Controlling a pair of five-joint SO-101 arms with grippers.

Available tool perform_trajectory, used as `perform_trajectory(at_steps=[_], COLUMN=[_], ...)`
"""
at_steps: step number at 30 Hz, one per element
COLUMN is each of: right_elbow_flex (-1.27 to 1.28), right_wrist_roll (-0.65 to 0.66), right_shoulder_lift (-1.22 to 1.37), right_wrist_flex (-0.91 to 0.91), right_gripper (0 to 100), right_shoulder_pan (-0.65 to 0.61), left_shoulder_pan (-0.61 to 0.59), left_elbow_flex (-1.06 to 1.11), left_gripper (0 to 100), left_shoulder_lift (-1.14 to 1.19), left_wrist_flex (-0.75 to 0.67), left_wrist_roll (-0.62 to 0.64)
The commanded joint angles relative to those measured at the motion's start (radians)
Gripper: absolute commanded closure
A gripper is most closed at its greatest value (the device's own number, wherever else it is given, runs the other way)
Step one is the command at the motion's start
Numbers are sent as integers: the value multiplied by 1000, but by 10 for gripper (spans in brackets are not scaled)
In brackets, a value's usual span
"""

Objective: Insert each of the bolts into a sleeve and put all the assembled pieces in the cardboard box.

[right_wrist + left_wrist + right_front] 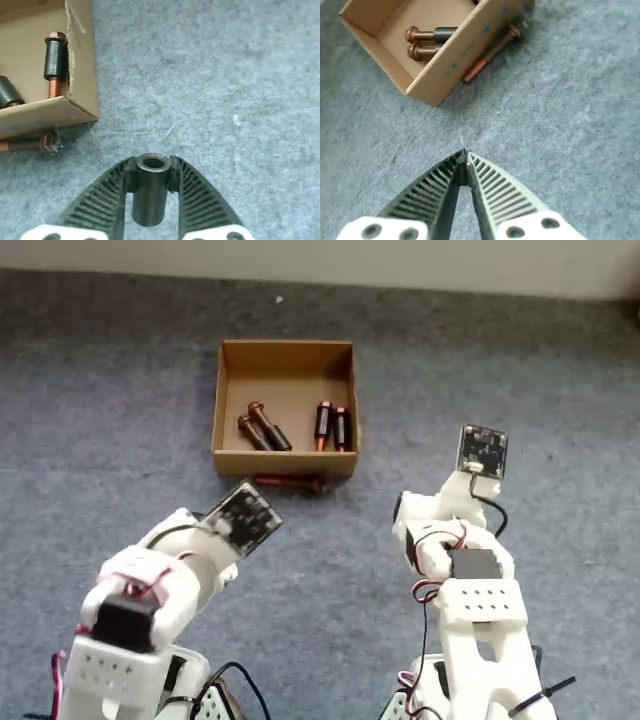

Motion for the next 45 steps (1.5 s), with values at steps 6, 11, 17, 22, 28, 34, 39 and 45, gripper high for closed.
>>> perform_trajectory(at_steps=[6, 11, 17, 22, 28, 34, 39, 45], right_elbow_flex=[-8, -8, -8, -10, -16, -19, -19, -19], right_wrist_roll=[-14, -14, -14, -14, -14, -14, -14, -14], right_shoulder_lift=[-27, -27, -28, -28, -30, -35, -35, -36], right_wrist_flex=[-28, -28, -28, -28, -28, -28, -28, -28], right_gripper=[995, 995, 995, 995, 995, 995, 995, 995], right_shoulder_pan=[39, 45, 47, 70, 107, 107, 107, 105], left_shoulder_pan=[74, 74, 76, 116, 188, 183, 150, 119], left_elbow_flex=[-334, -495, -647, -730, -855, -1063, -1251, -1376], left_gripper=[935, 870, 835, 823, 823, 825, 825, 828], left_shoulder_lift=[564, 829, 1086, 1253, 1409, 1626, 1805, 1934], left_wrist_flex=[0, 0, -89, -172, -178, -173, -170, -169], left_wrist_roll=[-118, -187, -226, -226, -226, -226, -224, -224])
